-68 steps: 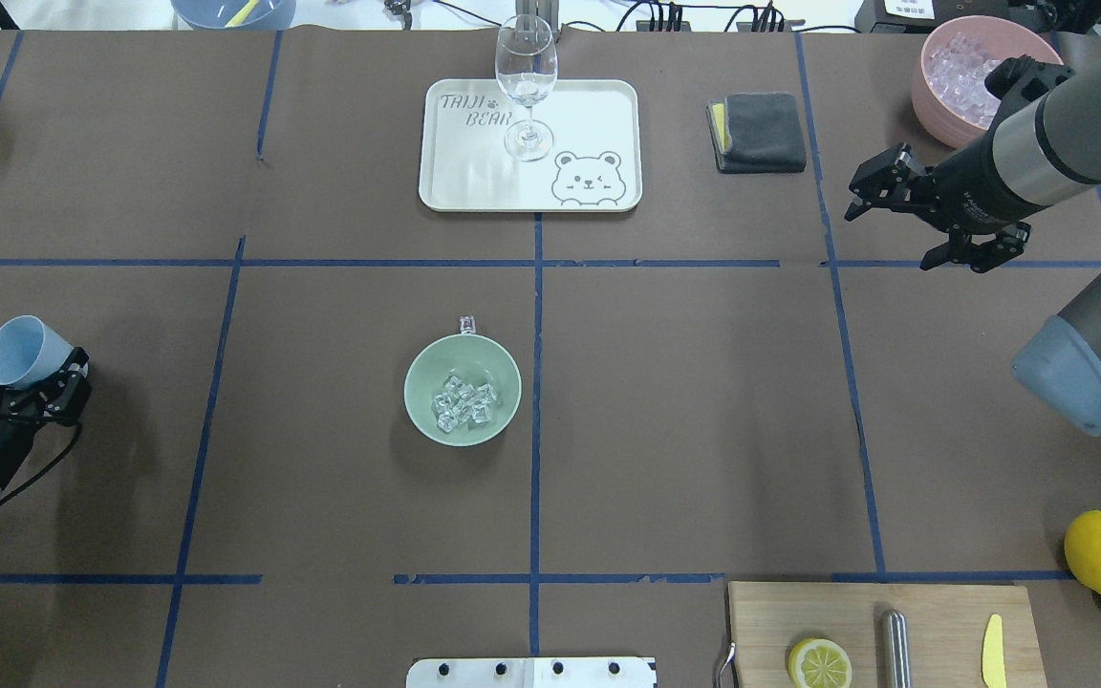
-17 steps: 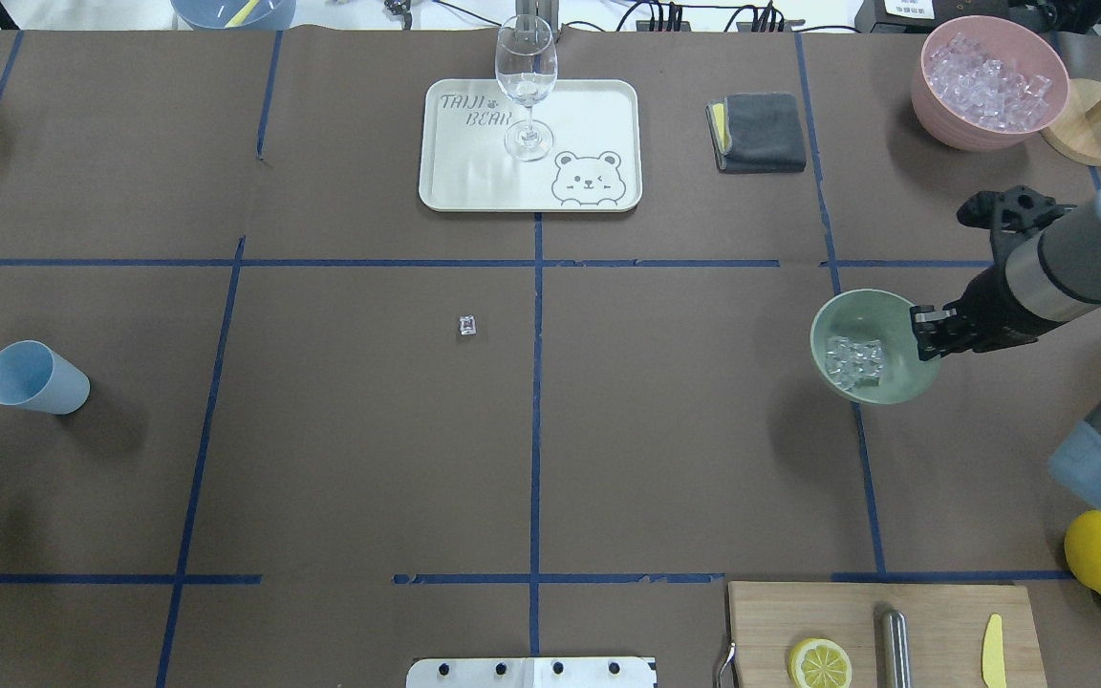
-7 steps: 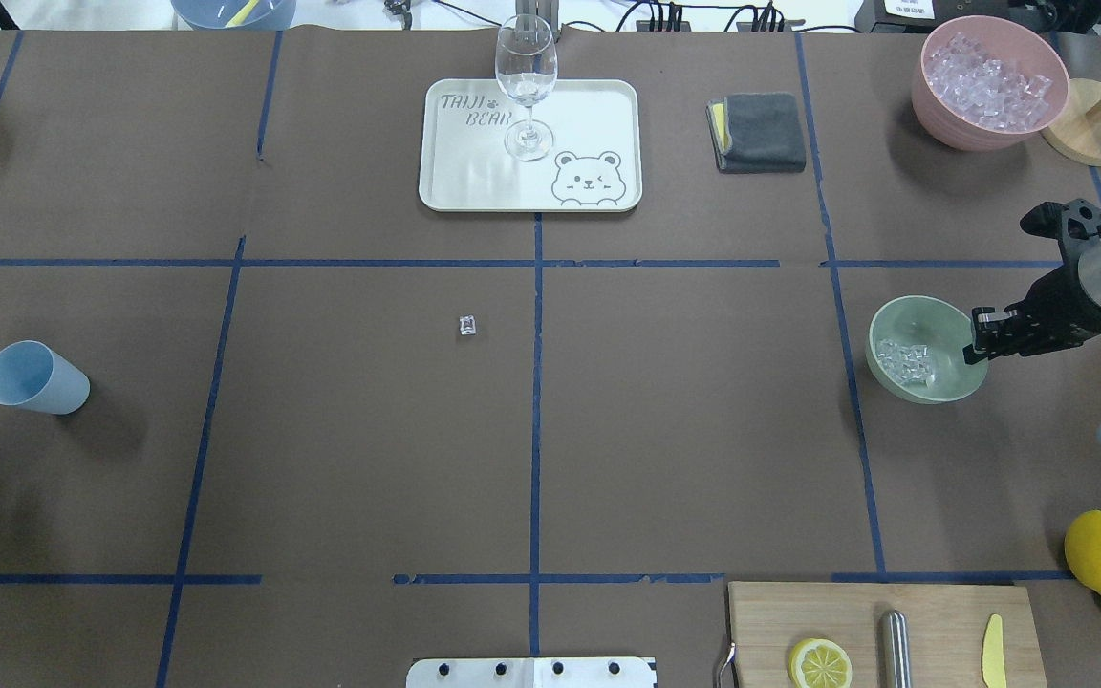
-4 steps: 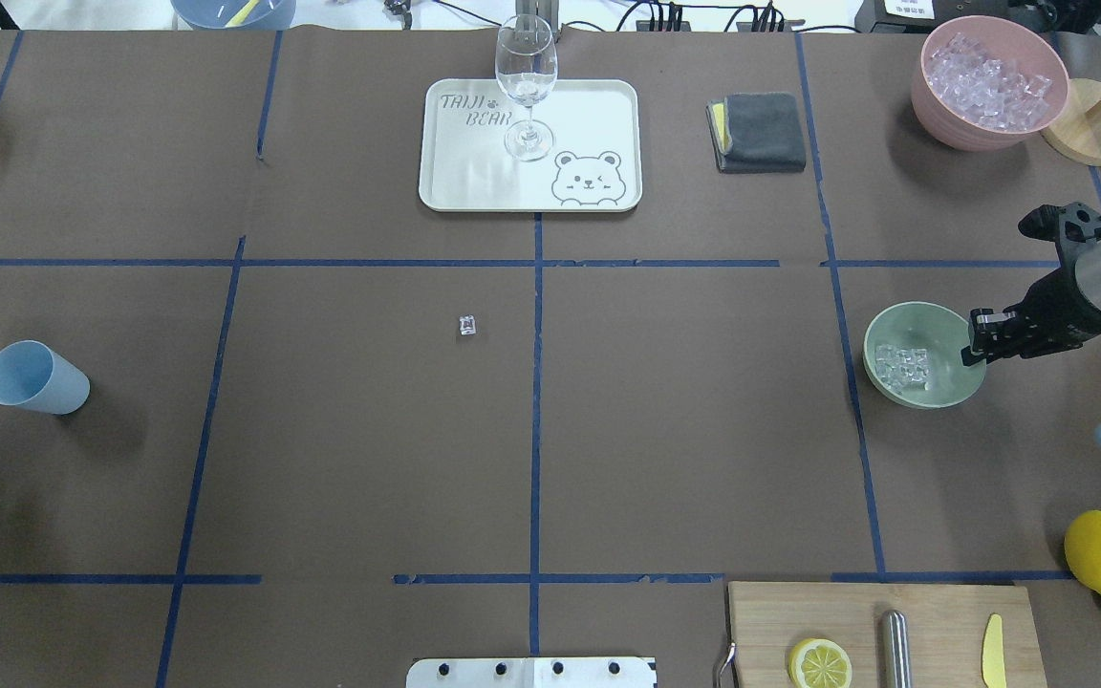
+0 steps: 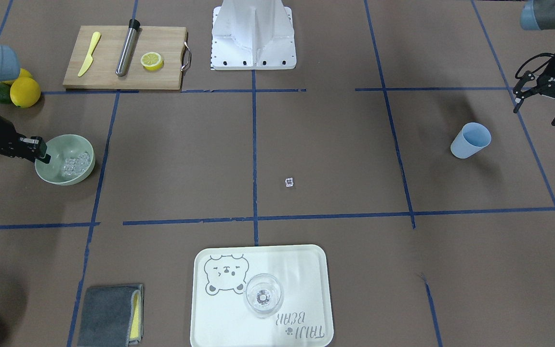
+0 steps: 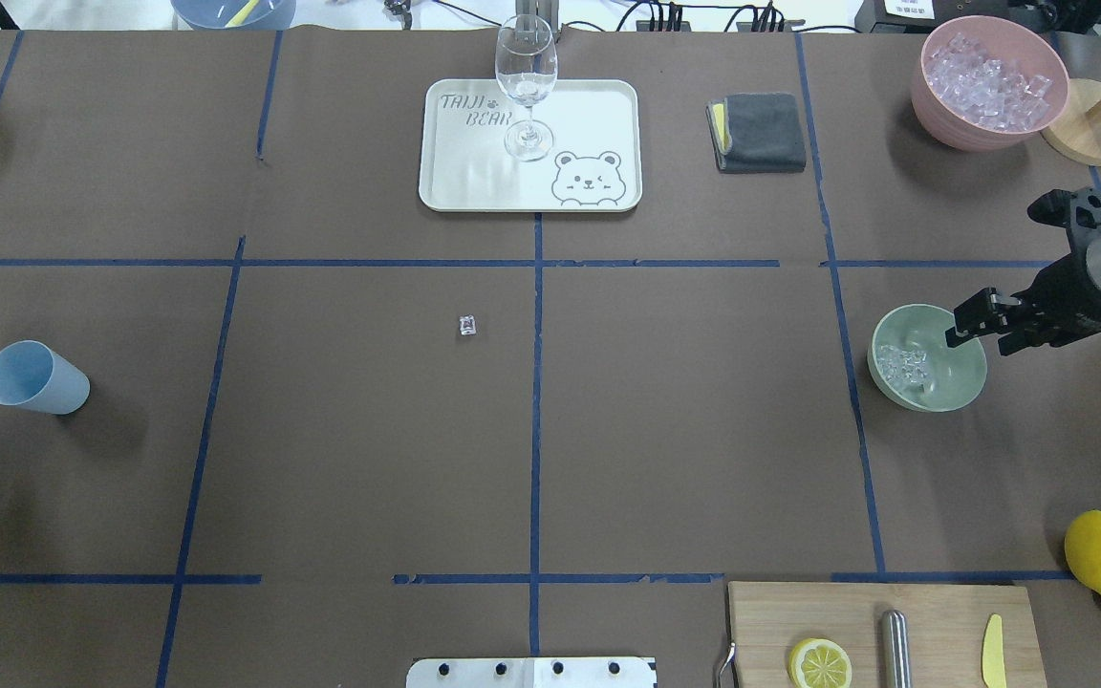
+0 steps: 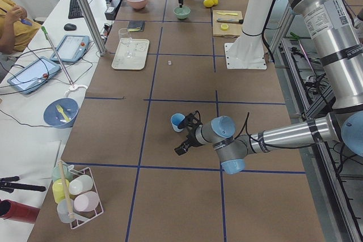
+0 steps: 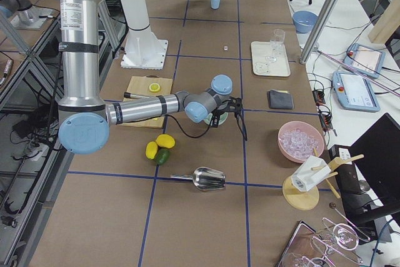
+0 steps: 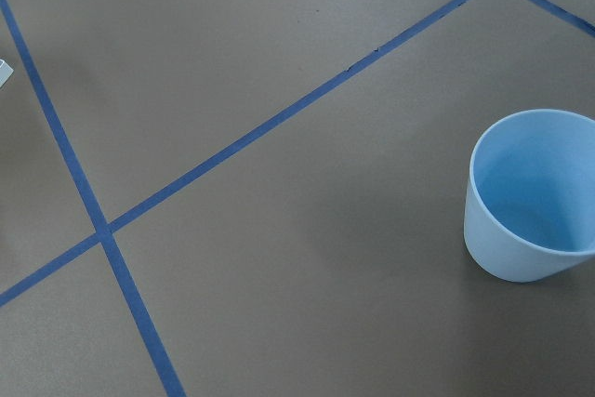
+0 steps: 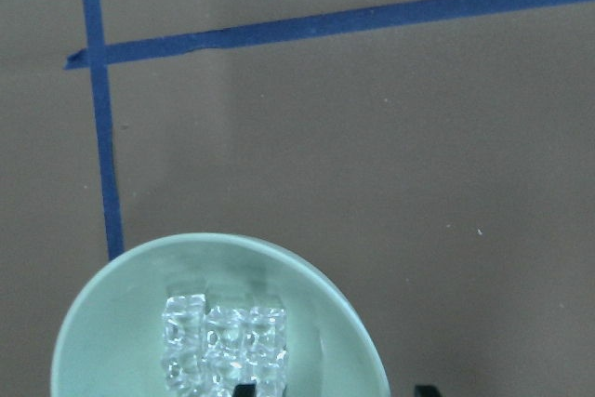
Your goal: Pour ice into bowl
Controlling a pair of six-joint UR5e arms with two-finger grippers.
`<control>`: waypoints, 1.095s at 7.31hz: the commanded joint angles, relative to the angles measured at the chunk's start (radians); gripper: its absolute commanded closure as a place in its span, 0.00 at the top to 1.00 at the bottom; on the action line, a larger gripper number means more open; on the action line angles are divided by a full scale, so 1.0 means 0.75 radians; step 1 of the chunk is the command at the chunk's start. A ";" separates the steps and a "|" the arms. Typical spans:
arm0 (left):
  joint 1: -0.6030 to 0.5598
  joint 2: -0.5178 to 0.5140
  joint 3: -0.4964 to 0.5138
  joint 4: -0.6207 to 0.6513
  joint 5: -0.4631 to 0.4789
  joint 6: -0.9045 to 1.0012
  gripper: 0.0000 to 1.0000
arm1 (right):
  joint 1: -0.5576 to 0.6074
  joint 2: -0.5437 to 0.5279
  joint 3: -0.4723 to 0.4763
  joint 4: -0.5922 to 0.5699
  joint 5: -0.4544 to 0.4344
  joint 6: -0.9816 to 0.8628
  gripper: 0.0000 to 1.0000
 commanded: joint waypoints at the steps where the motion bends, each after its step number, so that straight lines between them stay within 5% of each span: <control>1: -0.071 -0.082 -0.006 0.239 -0.053 0.010 1.00 | 0.121 -0.007 0.069 -0.017 0.008 -0.017 1.00; 3: -0.338 -0.146 -0.028 0.424 -0.523 0.014 1.00 | 0.227 -0.023 0.055 -0.042 0.024 -0.123 1.00; 4: -0.374 -0.156 -0.030 0.495 -0.660 0.016 1.00 | 0.291 -0.023 0.046 -0.143 0.030 -0.270 1.00; 8: -0.356 -0.185 -0.034 0.641 -0.655 0.024 1.00 | 0.559 0.006 0.044 -0.642 0.026 -1.026 1.00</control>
